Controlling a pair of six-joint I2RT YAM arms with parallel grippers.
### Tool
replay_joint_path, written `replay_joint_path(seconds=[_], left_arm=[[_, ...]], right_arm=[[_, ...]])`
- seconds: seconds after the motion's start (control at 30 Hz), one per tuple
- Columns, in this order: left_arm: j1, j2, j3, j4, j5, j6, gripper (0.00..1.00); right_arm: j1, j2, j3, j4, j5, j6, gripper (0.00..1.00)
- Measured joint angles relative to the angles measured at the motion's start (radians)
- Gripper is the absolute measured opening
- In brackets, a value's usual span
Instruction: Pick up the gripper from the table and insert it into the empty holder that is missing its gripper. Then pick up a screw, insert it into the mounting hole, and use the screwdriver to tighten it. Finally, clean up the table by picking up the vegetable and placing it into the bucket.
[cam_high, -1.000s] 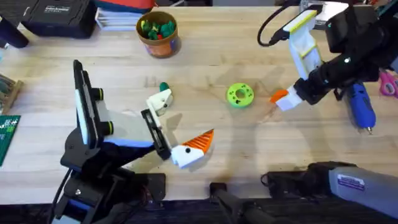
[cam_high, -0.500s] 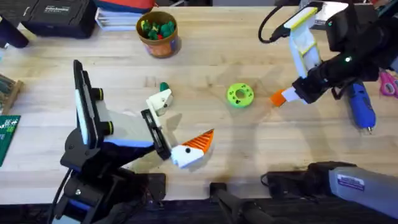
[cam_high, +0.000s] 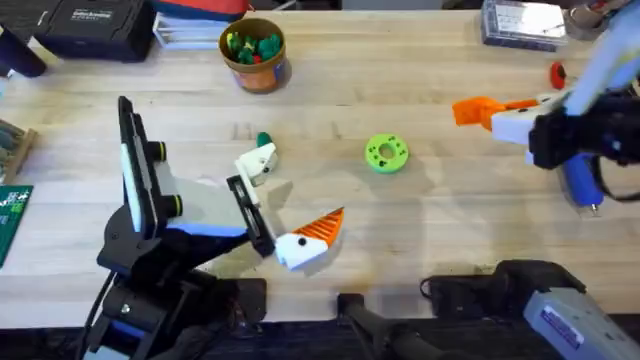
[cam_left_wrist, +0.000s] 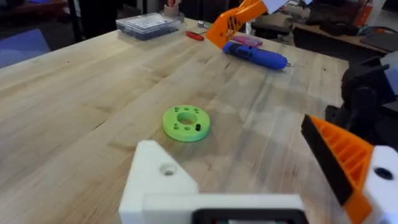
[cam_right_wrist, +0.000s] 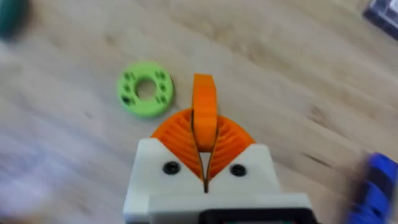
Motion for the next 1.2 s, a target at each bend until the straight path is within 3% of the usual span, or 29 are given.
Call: replay_joint_path(seconds=[0.13,0.17,0.3,0.57,0.7,0.93,1.2], left_arm=[[0.000,0.000,0.000,0.000,0.000,0.000,0.988],[0.000,0.000,0.000,0.000,0.000,0.000,0.988],[0.000,0.000,0.000,0.000,0.000,0.000,0.988],[0.000,0.000,0.000,0.000,0.000,0.000,0.988],[0.000,0.000,0.000,0.000,0.000,0.000,0.988],[0.000,0.000,0.000,0.000,0.000,0.000,0.988],[0.000,0.000,0.000,0.000,0.000,0.000,0.988]], right_arm=[[-0.045,-0.067,-0.165,0.221,-0.239,0.155,0.012],[-0.034,-0.048,-0.306,0.479,-0.414,0.347,0.011],[0.035,0.013,-0.414,0.689,-0.540,0.642,0.011],[0.251,0.212,-0.431,0.943,-0.729,1.018,0.011],[0.319,0.323,-0.431,1.090,-0.828,1.168,0.011],[0.368,0.486,-0.431,1.310,-0.977,1.370,0.011],[0.373,0.587,-0.431,1.331,-1.021,1.474,0.011]])
